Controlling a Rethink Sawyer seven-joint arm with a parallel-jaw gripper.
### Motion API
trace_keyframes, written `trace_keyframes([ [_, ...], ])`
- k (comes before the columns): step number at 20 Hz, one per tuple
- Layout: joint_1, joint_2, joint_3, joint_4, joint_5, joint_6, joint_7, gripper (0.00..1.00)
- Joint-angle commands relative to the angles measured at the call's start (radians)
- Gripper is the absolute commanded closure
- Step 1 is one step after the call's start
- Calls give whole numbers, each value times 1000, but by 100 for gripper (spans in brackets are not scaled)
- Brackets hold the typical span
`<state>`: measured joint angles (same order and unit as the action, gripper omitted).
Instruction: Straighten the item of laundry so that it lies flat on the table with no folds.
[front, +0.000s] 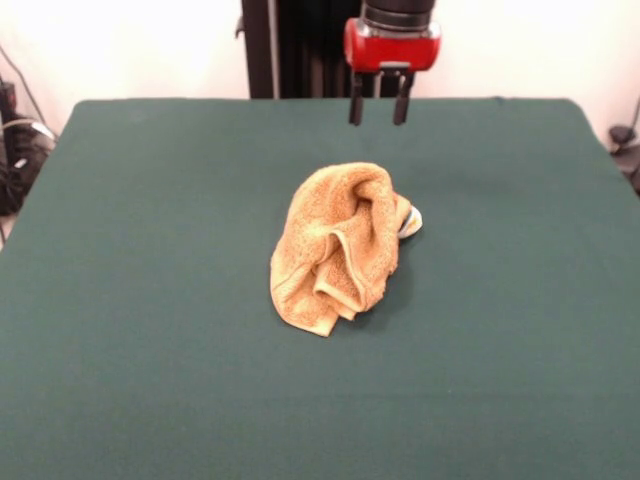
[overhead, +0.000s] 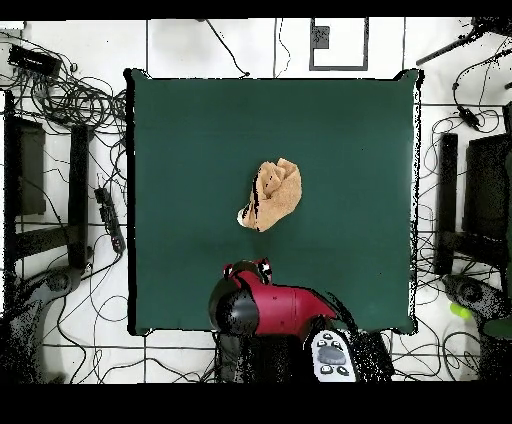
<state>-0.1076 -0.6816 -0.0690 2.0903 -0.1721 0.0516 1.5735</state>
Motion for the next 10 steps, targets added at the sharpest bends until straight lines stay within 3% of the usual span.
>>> trace_keyframes([
  [1,8,0,30,-58,-26,-46,134,0],
  [10,7,-4,31,-56,-25,-40,134,0],
])
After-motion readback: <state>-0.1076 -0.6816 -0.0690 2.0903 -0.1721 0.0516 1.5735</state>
